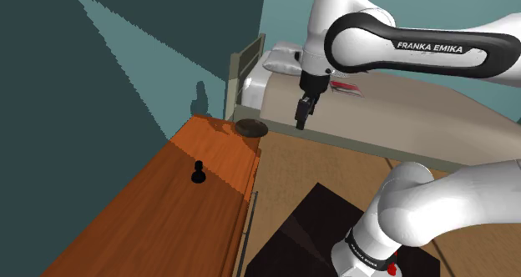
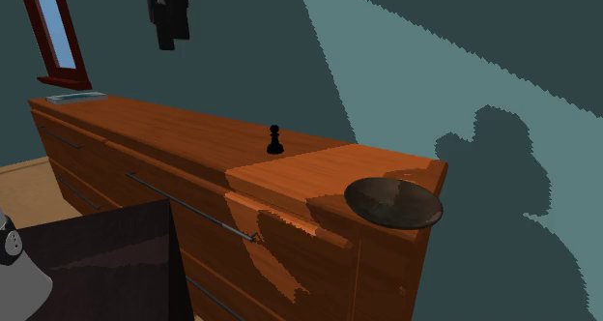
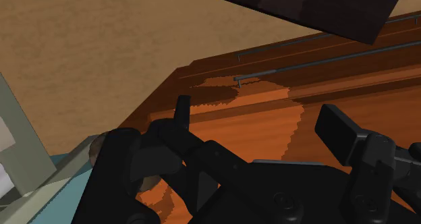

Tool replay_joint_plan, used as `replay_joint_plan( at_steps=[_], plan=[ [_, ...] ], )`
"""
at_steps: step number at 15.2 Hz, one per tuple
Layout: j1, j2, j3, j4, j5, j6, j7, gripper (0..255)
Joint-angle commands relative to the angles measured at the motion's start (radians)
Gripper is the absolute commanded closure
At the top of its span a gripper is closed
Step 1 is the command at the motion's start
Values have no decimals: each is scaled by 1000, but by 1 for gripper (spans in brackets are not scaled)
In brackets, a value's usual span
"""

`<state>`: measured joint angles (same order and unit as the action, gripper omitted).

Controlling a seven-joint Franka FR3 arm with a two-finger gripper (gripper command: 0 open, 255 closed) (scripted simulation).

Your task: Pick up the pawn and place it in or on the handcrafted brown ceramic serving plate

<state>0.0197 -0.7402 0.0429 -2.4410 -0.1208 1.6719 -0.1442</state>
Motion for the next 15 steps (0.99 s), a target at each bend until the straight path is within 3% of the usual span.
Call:
replay_joint_plan(
  at_steps=[1, 9, 15],
  plan=[
    [0, 0, 0, 0, 0, 0, 0, 0],
    [31, 224, 112, 21, 32, 206, 145, 0],
    [40, 427, 192, 95, 11, 335, 261, 0]
  ],
)
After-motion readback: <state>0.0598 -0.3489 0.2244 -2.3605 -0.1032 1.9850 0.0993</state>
